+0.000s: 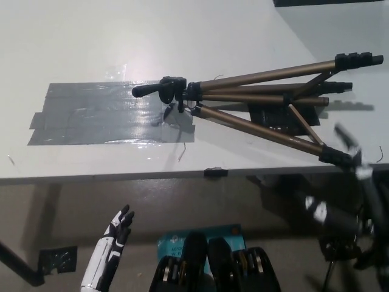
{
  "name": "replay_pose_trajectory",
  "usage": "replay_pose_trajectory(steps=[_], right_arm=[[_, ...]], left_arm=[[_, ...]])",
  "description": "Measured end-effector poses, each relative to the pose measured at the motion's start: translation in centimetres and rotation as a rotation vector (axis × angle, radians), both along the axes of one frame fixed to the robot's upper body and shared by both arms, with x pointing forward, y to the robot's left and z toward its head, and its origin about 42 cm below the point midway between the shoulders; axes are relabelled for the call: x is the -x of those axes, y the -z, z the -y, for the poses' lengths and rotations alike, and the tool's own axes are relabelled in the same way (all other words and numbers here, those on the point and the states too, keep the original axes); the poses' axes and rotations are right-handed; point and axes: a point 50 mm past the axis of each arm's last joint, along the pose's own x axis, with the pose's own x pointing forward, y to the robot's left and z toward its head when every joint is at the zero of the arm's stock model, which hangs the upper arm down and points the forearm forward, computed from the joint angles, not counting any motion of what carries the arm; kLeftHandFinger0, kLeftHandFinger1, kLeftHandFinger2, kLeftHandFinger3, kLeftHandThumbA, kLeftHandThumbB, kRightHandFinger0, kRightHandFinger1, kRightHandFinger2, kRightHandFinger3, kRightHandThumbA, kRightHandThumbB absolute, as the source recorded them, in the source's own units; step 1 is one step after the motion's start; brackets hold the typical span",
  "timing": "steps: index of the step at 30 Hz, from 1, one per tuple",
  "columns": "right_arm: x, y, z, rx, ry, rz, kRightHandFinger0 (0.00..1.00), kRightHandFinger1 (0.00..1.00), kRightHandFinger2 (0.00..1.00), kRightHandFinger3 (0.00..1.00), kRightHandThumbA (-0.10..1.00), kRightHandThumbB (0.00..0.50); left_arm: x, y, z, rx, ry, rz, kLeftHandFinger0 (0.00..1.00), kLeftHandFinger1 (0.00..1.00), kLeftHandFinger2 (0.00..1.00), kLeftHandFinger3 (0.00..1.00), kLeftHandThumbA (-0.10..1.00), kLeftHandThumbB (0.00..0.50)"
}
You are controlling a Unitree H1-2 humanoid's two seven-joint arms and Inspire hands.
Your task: A tripod is kept on the middle of the desk infront of the robot and the robot grabs one of its legs to pick it up and hands it to a person
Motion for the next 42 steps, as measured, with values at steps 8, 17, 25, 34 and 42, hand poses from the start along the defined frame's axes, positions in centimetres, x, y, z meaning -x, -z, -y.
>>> replay_pose_trajectory(steps=[8, 17, 25, 34, 42], right_arm=[[-6.5, -7.4, -1.7, 0.226, 0.029, 0.147, 1.0, 1.0, 1.0, 1.0, 1.0, 0.426], [-14.7, -11.6, -5.2, 0.51, 0.099, 0.1, 1.0, 1.0, 1.0, 1.0, 0.99, 0.445], [-20.2, -12.2, -6.9, 0.756, 0.205, -0.019, 1.0, 1.0, 1.0, 1.0, 0.97, 0.43], [-22.8, -10.2, -6.6, 0.89, 0.277, -0.122, 1.0, 1.0, 1.0, 1.0, 1.0, 0.5], [-22.7, -9.8, -6.8, 0.912, 0.252, -0.153, 1.0, 1.0, 1.0, 1.0, 1.0, 0.5]], left_arm=[[0.0, 0.0, -0.1, -0.001, -0.002, -0.004, 1.0, 1.0, 1.0, 1.0, 0.96, 0.168], [-0.3, -0.2, -0.3, -0.006, -0.007, 0.003, 1.0, 1.0, 1.0, 1.0, 0.95, 0.178], [-0.3, -0.2, -0.7, -0.022, -0.005, 0.003, 1.0, 1.0, 1.0, 1.0, 0.89, 0.166], [-0.7, -0.6, -0.9, -0.034, -0.002, 0.015, 1.0, 1.0, 1.0, 1.0, 0.92, 0.157], [-1.3, -1.1, -1.1, -0.06, 0.009, 0.034, 1.0, 1.0, 1.0, 1.0, 0.9, 0.16]])
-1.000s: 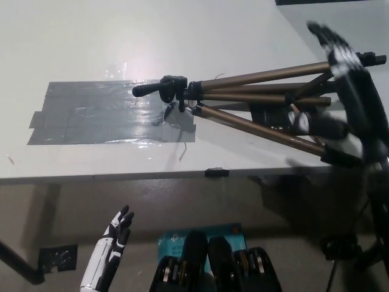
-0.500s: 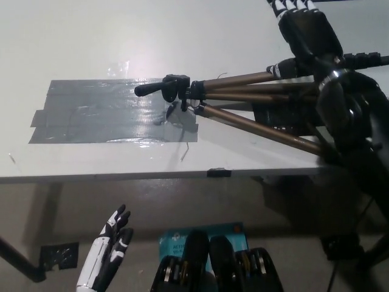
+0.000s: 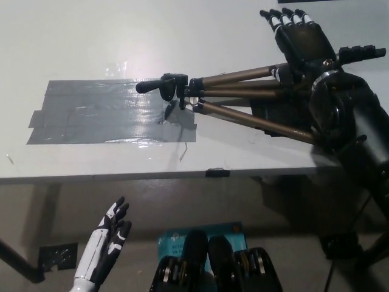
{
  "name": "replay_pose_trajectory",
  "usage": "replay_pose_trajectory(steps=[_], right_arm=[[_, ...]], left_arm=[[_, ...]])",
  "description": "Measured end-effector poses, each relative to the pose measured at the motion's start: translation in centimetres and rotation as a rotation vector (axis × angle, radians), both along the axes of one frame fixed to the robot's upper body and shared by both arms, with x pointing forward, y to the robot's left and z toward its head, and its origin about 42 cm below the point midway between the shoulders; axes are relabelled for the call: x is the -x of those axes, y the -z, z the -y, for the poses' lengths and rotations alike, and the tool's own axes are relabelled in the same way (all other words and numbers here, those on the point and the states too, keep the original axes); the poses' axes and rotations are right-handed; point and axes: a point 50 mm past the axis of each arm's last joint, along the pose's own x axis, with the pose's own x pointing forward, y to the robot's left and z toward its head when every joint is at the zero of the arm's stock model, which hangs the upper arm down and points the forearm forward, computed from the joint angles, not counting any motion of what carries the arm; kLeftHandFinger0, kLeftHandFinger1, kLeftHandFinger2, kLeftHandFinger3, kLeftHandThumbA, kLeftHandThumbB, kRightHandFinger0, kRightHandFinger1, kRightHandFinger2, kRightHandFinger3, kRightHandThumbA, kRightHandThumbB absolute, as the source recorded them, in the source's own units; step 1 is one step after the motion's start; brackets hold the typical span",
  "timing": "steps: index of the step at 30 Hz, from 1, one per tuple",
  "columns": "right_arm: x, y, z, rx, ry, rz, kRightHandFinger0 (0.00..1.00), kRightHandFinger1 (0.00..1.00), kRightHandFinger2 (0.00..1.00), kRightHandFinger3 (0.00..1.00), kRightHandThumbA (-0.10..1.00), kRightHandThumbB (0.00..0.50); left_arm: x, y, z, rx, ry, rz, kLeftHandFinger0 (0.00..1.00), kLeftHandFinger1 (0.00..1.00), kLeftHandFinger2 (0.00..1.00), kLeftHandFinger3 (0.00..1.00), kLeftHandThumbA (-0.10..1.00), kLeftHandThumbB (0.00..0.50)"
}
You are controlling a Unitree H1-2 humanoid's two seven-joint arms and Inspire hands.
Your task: A tripod is kept on the middle of the desk infront of the robot and the robot grabs one of its legs to pick it up and hands it to a person
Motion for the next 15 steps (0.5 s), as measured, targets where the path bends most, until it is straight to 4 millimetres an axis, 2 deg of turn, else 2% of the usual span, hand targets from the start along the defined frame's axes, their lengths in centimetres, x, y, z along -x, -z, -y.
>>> replay_pose_trajectory(steps=[4, 7, 10, 13, 15], right_arm=[[0.2, -0.4, -0.1, -0.005, -0.016, -0.008, 1.0, 1.0, 1.0, 1.0, 1.0, 0.497], [0.7, -1.4, -0.1, -0.019, -0.037, 0.009, 1.0, 1.0, 1.0, 1.0, 1.0, 0.488], [1.2, -2.7, 0.2, -0.035, -0.054, 0.033, 1.0, 1.0, 1.0, 1.0, 1.0, 0.484], [2.1, -4.4, 0.1, -0.058, -0.084, 0.065, 1.0, 1.0, 1.0, 1.0, 1.0, 0.488], [2.7, -5.4, 0.0, -0.071, -0.103, 0.082, 1.0, 1.0, 1.0, 1.0, 1.0, 0.471]], left_arm=[[-0.1, -0.1, 0.0, -0.003, 0.002, 0.001, 1.0, 1.0, 1.0, 1.0, 0.9, 0.141], [-0.1, 0.0, 0.1, -0.005, 0.006, 0.0, 1.0, 1.0, 1.0, 1.0, 0.9, 0.155], [-0.2, -0.1, 0.2, -0.005, 0.01, 0.003, 1.0, 1.0, 1.0, 1.0, 0.9, 0.17], [-0.2, -0.2, 0.2, -0.005, 0.011, 0.0, 1.0, 1.0, 1.0, 1.0, 0.89, 0.154], [-0.2, -0.1, 0.3, -0.005, 0.015, -0.002, 1.0, 1.0, 1.0, 1.0, 0.88, 0.158]])
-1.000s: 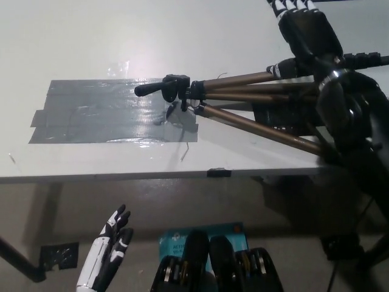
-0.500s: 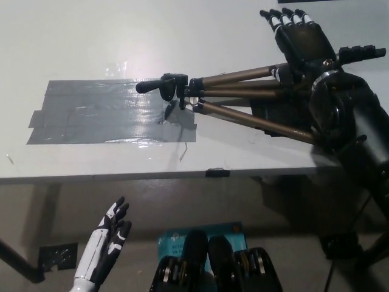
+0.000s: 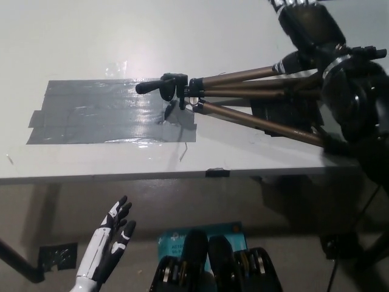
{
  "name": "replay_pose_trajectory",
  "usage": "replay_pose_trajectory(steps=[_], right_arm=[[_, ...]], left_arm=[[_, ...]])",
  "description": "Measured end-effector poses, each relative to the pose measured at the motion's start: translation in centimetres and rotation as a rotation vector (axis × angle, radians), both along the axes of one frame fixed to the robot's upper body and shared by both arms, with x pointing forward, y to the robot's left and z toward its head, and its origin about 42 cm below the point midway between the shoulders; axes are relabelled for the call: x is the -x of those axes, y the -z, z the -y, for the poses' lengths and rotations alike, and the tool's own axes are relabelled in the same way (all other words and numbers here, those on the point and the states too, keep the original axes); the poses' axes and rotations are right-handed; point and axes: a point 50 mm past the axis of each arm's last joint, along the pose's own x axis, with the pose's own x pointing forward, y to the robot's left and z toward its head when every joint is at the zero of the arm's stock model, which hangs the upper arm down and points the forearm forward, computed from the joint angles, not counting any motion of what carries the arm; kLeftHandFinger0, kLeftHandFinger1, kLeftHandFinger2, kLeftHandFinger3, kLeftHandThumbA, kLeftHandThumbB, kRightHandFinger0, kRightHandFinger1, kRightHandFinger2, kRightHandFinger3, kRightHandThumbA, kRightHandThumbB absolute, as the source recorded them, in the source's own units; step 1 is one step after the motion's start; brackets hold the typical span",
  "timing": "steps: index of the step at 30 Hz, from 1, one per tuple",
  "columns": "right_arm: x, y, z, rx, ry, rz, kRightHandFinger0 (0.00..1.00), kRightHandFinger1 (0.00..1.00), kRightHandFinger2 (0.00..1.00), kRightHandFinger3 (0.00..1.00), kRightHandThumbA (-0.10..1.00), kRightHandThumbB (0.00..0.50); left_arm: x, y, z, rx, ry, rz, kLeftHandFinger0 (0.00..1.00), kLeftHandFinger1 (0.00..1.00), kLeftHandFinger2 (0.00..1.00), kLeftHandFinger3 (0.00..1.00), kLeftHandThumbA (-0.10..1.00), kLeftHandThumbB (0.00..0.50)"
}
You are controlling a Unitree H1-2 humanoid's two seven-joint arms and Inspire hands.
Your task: A tripod is kept on the middle of the desk infront of the robot and the robot grabs one of its legs to pick it up and hands it to a person
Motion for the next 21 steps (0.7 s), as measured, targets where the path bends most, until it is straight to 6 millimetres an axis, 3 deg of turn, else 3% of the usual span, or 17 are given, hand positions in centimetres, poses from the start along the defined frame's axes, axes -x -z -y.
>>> replay_pose_trajectory(steps=[3, 8, 13, 17, 21], right_arm=[[0.2, -0.4, 0.0, -0.014, -0.009, -0.005, 1.0, 1.0, 1.0, 1.0, 1.0, 0.464], [-0.4, 0.1, 0.3, -0.007, 0.008, -0.043, 1.0, 1.0, 1.0, 1.0, 1.0, 0.496], [-2.2, 2.5, 1.4, 0.024, 0.077, -0.144, 1.0, 1.0, 1.0, 1.0, 1.0, 0.5], [-3.7, 5.1, 2.4, 0.048, 0.142, -0.242, 1.0, 1.0, 1.0, 1.0, 1.0, 0.5], [-4.6, 6.3, 3.1, 0.06, 0.182, -0.291, 1.0, 1.0, 1.0, 1.0, 1.0, 0.5]], left_arm=[[0.0, 0.0, 0.0, 0.003, 0.004, -0.003, 1.0, 1.0, 1.0, 1.0, 0.84, 0.144], [0.0, 0.0, 0.0, 0.009, 0.003, -0.011, 1.0, 1.0, 1.0, 1.0, 0.86, 0.125], [-0.1, 0.0, 0.0, 0.009, 0.007, -0.012, 1.0, 1.0, 1.0, 1.0, 0.89, 0.134], [-0.4, -0.2, 0.0, 0.009, 0.013, -0.006, 1.0, 1.0, 1.0, 1.0, 0.86, 0.107], [-0.8, -0.6, 0.1, 0.012, 0.016, 0.006, 1.0, 1.0, 1.0, 1.0, 0.88, 0.089]])
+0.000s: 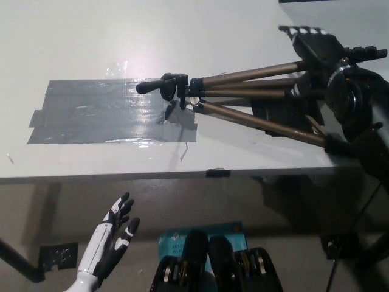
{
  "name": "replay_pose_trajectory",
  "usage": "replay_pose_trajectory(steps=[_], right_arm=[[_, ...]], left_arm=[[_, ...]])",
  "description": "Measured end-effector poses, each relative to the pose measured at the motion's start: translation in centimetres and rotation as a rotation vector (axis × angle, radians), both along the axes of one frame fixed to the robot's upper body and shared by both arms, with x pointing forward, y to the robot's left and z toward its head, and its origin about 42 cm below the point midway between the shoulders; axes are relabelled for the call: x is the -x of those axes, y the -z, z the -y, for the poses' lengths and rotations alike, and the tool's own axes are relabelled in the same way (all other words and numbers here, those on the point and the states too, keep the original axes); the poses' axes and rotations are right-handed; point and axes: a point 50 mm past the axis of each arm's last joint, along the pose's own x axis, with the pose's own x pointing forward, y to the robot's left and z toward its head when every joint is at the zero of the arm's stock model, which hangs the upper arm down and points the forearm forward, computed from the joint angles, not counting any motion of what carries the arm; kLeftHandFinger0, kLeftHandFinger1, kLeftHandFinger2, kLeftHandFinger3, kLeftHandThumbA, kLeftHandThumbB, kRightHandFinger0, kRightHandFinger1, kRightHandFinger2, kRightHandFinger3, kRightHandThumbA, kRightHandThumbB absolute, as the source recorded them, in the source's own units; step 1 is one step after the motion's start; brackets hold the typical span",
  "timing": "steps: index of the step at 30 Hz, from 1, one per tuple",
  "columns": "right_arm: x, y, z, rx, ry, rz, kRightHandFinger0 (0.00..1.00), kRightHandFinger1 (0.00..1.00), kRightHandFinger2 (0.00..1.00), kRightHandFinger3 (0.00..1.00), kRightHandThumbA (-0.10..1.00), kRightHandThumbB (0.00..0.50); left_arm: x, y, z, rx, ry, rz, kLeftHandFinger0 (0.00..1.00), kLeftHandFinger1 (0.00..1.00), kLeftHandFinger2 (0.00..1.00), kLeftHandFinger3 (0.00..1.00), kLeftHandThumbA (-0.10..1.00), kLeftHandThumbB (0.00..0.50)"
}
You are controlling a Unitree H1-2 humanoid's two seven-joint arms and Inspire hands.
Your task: A tripod is kept on the middle of the desk infront of the robot and the robot grabs one of its legs to pick it up and hands it to a person
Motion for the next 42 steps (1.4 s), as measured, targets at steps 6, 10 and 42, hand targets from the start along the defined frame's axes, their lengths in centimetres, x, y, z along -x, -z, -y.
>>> replay_pose_trajectory(steps=[6, 10, 42], right_arm=[[-1.0, -0.7, -0.8, 0.008, 0.012, 0.003, 1.0, 1.0, 1.0, 1.0, 1.0, 0.5], [-1.5, -1.1, -1.2, 0.005, 0.007, 0.048, 1.0, 1.0, 1.0, 1.0, 0.96, 0.418], [-1.1, 4.1, -0.8, -0.017, -0.009, 0.334, 0.0, 0.4, 0.78, 0.86, -0.1, 0.178]], left_arm=[[-0.5, -0.4, 0.1, 0.001, 0.003, 0.012, 1.0, 1.0, 1.0, 1.0, 0.89, 0.092], [-0.7, -0.5, 0.1, 0.0, 0.003, 0.014, 1.0, 1.0, 1.0, 1.0, 0.87, 0.091], [-1.2, -0.6, 0.2, 0.0, 0.004, 0.002, 0.91, 1.0, 1.0, 1.0, 0.87, 0.015]])
